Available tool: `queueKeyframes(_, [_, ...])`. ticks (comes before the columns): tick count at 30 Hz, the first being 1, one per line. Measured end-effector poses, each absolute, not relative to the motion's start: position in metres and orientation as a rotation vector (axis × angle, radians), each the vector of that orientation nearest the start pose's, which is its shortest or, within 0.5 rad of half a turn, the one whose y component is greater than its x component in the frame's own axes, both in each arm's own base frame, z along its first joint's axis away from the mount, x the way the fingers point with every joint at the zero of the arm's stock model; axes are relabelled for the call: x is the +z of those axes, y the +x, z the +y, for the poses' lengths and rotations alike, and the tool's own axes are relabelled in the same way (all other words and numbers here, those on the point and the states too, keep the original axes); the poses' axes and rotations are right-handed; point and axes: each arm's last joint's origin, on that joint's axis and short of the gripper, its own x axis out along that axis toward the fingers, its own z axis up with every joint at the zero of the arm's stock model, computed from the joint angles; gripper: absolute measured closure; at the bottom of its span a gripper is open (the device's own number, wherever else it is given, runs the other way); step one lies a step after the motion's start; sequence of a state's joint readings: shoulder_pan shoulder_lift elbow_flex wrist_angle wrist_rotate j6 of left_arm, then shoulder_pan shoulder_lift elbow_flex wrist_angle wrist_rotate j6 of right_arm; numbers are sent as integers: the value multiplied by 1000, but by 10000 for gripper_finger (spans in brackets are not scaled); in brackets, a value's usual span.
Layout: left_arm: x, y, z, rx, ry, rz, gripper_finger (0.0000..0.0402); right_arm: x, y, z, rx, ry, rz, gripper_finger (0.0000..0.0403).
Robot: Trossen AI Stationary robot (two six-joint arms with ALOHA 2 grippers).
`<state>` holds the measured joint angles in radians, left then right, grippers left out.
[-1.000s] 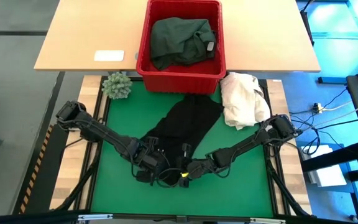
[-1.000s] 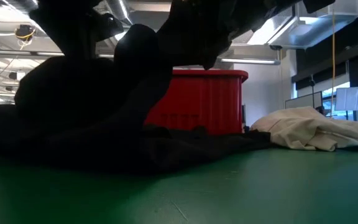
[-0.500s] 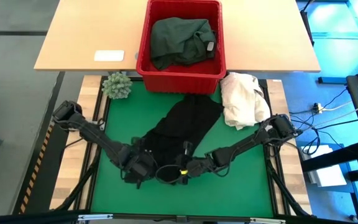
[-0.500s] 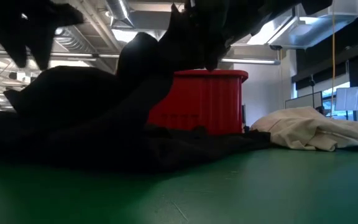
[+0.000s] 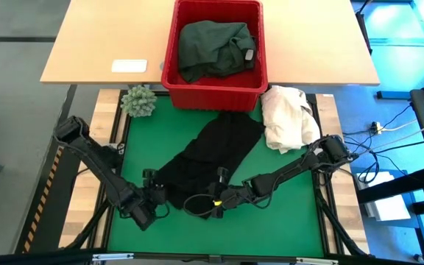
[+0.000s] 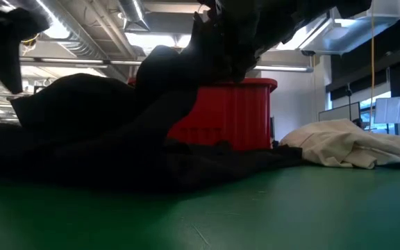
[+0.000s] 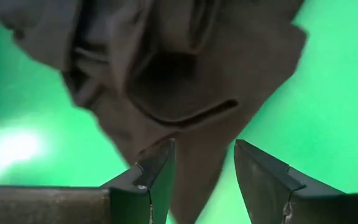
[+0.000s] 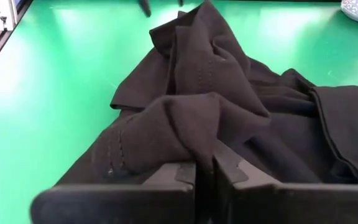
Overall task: Fold laundry
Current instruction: Fold the black shirt
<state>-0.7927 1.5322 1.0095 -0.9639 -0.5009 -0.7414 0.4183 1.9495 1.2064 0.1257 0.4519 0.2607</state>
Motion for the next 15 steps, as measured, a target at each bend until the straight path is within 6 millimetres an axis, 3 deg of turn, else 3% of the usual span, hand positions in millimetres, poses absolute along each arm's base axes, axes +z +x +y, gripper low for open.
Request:
queueKeyframes(8, [173,185,-176,266,53,967,235,173,384,157,-88,-3,557,395])
queueKeyframes(15, [170,188,-176,350,-51,827,195,173,384,157,-89,0,557,389])
